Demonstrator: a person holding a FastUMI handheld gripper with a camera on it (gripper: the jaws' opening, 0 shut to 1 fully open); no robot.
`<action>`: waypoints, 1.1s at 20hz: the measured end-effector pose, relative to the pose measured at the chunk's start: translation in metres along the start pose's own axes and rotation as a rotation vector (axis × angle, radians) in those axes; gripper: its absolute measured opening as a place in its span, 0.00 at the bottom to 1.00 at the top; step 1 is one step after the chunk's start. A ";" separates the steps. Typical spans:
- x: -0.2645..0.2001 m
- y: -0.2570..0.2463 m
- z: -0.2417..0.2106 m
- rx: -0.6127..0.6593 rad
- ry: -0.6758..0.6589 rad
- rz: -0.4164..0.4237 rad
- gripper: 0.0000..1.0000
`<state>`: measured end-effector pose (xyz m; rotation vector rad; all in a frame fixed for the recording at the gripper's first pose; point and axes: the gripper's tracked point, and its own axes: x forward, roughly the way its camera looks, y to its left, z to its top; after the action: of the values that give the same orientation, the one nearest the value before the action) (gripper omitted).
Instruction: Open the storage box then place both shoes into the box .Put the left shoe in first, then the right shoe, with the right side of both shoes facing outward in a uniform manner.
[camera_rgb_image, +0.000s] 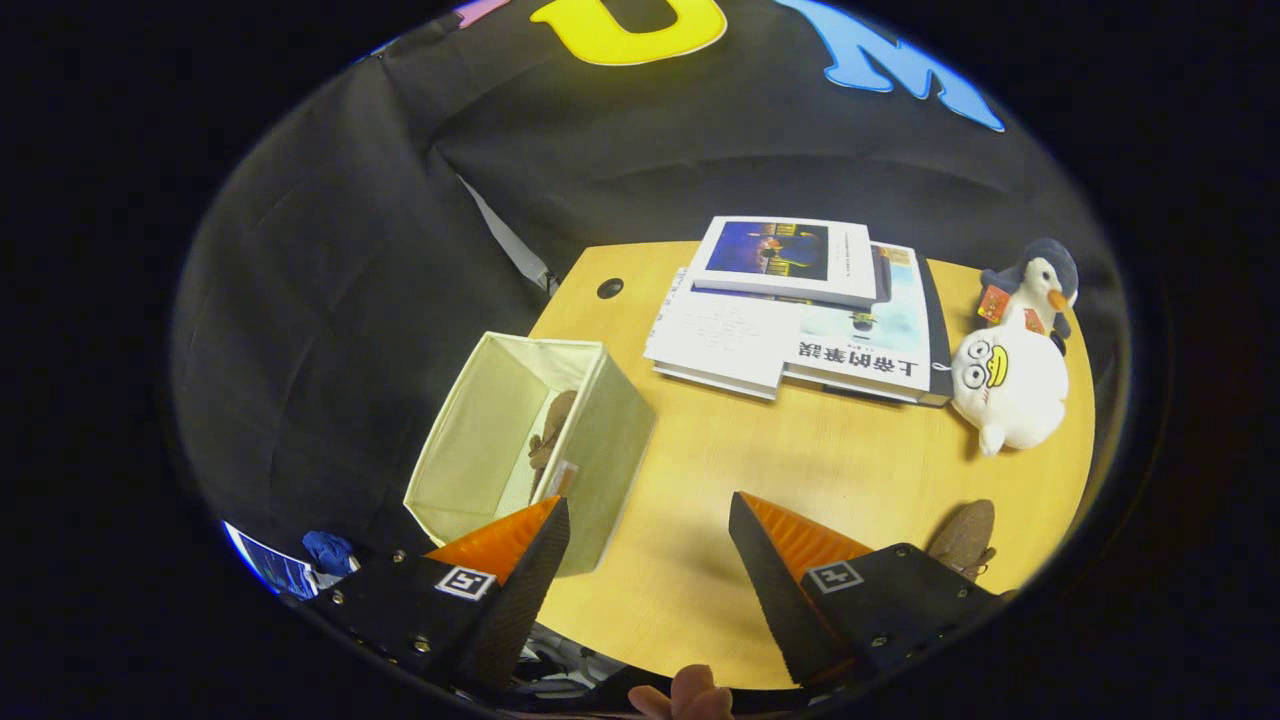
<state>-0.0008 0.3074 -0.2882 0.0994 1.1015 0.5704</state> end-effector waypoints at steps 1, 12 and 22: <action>-0.003 -0.009 -0.002 0.009 0.000 -0.006 0.97; -0.045 -0.118 -0.031 0.061 -0.036 -0.104 0.97; -0.073 -0.201 -0.061 0.093 -0.037 -0.192 0.97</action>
<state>0.0004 0.0888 -0.3276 0.0836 1.0881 0.3449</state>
